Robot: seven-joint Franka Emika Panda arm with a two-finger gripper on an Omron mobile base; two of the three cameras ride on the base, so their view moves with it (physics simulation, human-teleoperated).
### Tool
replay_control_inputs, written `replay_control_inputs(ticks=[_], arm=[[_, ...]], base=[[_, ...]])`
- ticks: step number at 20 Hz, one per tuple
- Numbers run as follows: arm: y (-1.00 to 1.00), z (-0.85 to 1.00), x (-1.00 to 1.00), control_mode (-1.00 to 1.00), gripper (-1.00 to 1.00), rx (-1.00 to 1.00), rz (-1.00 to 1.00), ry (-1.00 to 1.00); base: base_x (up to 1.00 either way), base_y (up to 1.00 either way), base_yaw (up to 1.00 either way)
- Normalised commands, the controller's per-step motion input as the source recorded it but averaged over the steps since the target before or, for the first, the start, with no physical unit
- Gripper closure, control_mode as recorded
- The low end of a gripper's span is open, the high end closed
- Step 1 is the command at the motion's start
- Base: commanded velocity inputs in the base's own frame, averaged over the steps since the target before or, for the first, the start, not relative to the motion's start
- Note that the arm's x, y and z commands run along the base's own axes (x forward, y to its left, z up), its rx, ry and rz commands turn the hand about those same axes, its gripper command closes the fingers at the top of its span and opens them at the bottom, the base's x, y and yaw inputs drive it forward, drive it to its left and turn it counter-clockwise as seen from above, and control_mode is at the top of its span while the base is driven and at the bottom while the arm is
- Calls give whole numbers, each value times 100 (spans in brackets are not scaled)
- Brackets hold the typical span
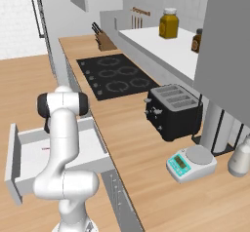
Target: Take a straw from the drawer in front and place it inside the glass cup on the dining counter.
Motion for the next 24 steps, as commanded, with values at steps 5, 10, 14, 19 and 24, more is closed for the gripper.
replay_control_inputs(ticks=[5, 10, 14, 19, 24], arm=[[17, -17, -24, -100, -100, 0, -19, 1], [11, 13, -48, -100, -100, 0, -24, 0], [18, 36, -25, -100, -100, -3, -27, 0], [9, 28, 0, -100, -100, -10, -30, 3], [21, 1, 0, -100, -100, -13, -30, 10]], base=[[0, 0, 0], [0, 0, 0], [0, 0, 0], [0, 0, 0], [0, 0, 0]])
